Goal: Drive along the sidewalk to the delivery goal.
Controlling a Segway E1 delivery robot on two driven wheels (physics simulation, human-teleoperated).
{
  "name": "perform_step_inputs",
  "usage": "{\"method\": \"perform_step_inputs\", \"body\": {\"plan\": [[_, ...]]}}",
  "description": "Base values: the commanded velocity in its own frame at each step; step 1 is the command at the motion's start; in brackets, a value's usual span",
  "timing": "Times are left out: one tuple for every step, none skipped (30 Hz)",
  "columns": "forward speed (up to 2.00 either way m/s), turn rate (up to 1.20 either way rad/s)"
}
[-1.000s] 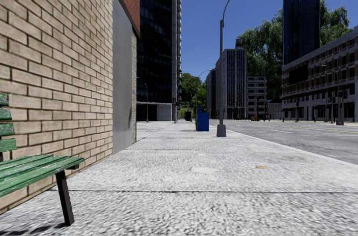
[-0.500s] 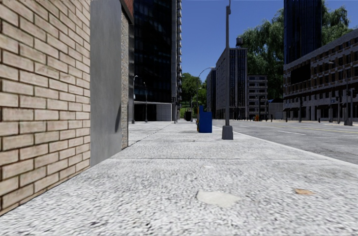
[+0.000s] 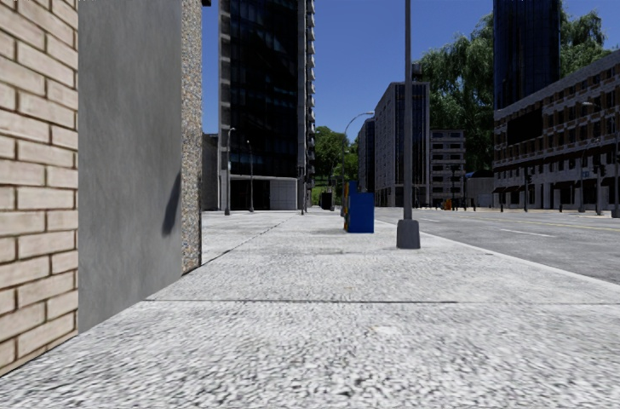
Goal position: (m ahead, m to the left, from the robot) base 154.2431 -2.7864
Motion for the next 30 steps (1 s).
{"method": "perform_step_inputs", "body": {"plan": [[2.00,0.00],[2.00,0.00],[2.00,0.00],[2.00,0.00],[2.00,0.00],[2.00,0.00],[2.00,0.00],[2.00,0.00],[2.00,0.00],[2.00,0.00],[2.00,0.00],[2.00,0.00],[2.00,0.00],[2.00,0.00],[2.00,0.00],[2.00,0.00],[2.00,0.00],[2.00,0.00],[2.00,0.00],[2.00,0.00],[2.00,0.00],[2.00,0.00],[2.00,0.00],[2.00,0.00],[2.00,0.00],[2.00,0.00],[2.00,0.00],[2.00,0.00],[2.00,0.00],[2.00,0.00]]}}
